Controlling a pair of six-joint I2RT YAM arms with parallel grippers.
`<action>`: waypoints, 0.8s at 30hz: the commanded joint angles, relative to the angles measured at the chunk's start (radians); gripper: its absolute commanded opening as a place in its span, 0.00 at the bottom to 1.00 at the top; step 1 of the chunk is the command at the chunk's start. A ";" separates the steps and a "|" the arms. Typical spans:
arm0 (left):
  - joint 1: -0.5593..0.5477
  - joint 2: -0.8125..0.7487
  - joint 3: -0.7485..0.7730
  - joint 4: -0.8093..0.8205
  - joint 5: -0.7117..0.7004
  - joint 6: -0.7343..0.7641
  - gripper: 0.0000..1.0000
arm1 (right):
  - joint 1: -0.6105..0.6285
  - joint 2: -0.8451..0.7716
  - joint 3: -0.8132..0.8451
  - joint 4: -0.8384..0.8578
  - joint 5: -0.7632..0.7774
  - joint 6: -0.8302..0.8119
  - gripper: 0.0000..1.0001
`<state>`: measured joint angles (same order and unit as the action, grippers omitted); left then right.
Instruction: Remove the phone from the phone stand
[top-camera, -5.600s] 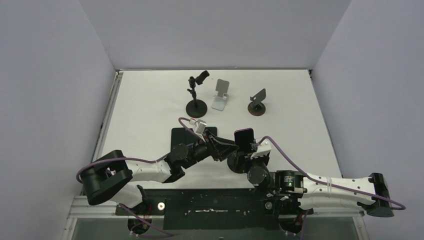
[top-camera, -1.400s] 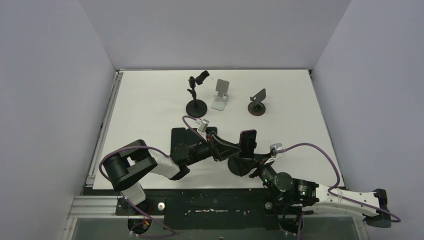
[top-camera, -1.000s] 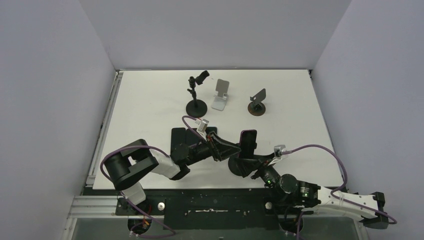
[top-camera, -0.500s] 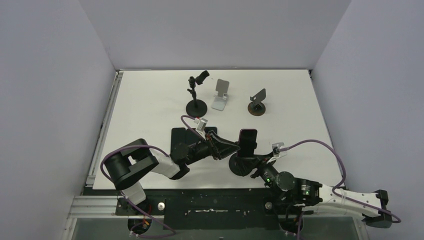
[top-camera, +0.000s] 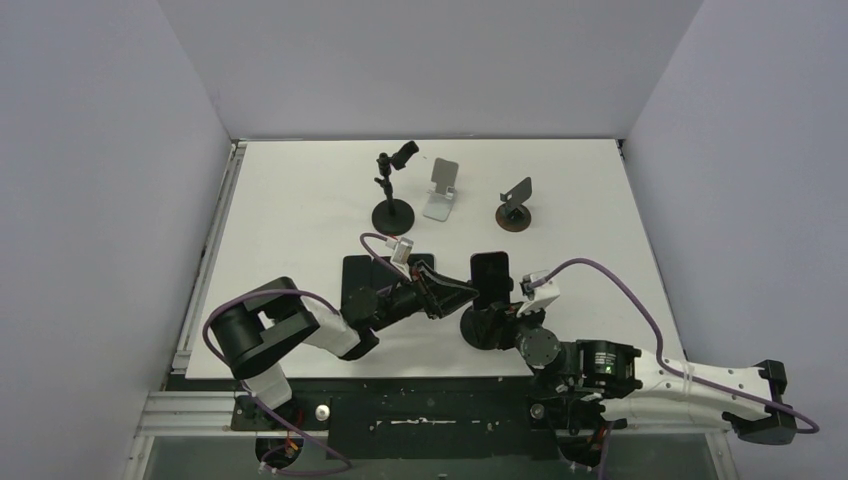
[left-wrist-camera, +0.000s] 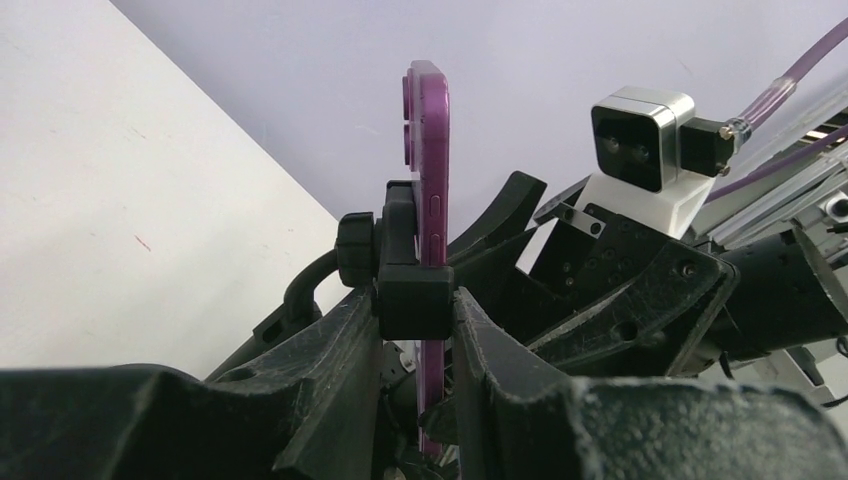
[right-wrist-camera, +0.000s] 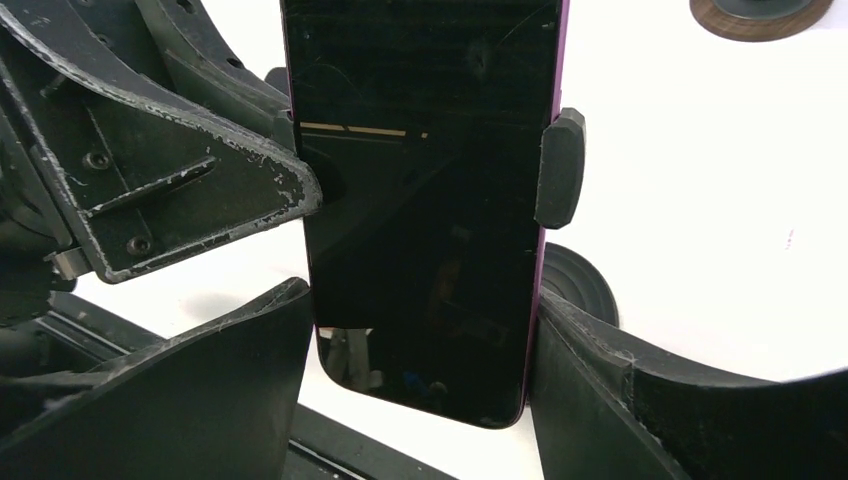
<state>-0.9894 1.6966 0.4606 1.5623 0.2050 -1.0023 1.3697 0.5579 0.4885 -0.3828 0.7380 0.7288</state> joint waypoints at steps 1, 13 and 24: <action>-0.038 0.024 -0.007 0.197 0.026 0.058 0.00 | 0.017 0.070 0.107 -0.033 0.037 -0.019 0.71; -0.094 -0.113 -0.033 -0.046 -0.071 0.247 0.00 | 0.048 0.138 0.210 -0.175 0.091 -0.165 0.70; -0.110 -0.149 -0.004 -0.154 -0.124 0.297 0.00 | 0.062 0.083 0.383 -0.325 -0.006 -0.203 0.97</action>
<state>-1.0901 1.5745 0.4217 1.4281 0.0929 -0.7509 1.4220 0.6373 0.7742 -0.6540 0.7170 0.5339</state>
